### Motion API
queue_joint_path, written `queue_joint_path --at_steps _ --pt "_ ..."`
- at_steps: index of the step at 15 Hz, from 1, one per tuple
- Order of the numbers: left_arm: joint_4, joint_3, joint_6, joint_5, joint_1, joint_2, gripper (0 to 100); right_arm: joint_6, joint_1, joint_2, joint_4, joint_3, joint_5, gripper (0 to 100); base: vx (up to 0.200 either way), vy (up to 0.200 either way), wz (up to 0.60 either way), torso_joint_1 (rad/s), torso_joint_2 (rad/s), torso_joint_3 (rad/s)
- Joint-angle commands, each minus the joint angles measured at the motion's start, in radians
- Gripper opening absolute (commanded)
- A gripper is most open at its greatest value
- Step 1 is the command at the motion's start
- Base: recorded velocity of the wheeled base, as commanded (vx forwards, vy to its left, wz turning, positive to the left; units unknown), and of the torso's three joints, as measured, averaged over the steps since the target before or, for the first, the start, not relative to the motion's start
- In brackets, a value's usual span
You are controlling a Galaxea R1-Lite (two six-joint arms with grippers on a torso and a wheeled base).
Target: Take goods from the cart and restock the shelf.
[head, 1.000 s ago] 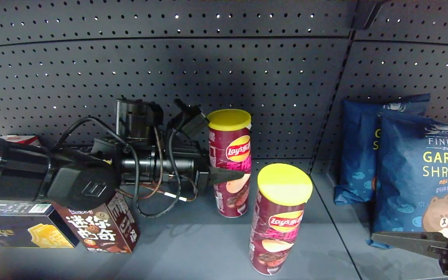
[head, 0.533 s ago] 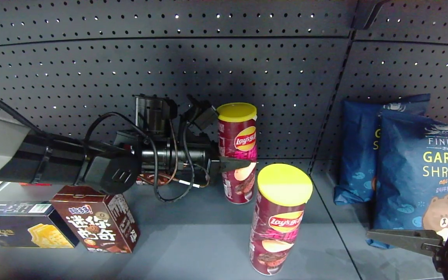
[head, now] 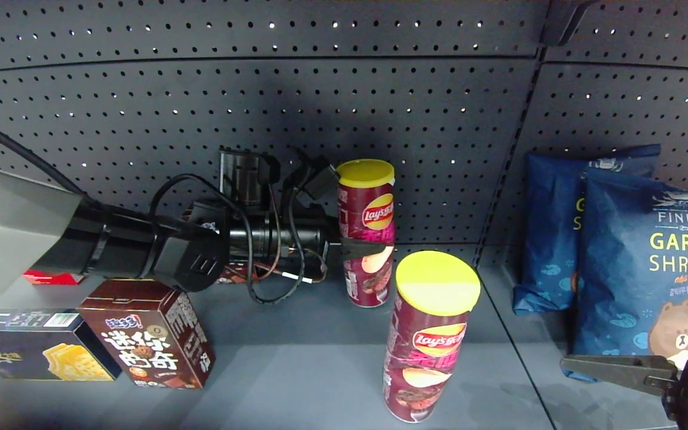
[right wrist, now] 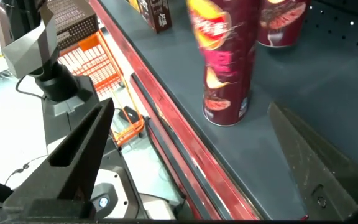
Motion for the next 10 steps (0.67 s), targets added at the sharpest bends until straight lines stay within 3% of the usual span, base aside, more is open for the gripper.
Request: queue_joint_path --at_steps 1,7,8,9,10 --pt "-0.001 -0.016 0.0 0.0 -0.003 0.028 0 0.0 0.002 0.002 0.0 0.0 0.001 100 0.0 0.0 0.0 0.0 0.0 0.0" --pt "-0.001 -0.065 0.0 0.003 -0.006 0.082 0 0.001 0.001 0.001 0.001 0.003 0.001 100 0.0 0.0 0.0 0.0 0.0 0.0" --pt "-0.001 -0.068 0.011 0.003 -0.006 0.088 0 0.001 0.001 0.001 0.001 0.003 0.003 100 0.0 0.0 0.0 0.0 0.0 0.0" --pt "0.007 -0.075 0.051 0.003 0.0 0.097 0 0.001 0.001 0.001 0.001 0.003 0.003 100 0.0 0.0 0.0 0.0 0.0 0.0" --pt "0.008 -0.078 0.071 0.003 0.003 0.105 0 0.001 0.001 0.001 0.001 0.003 0.003 100 0.0 0.0 0.0 0.0 0.0 0.0"
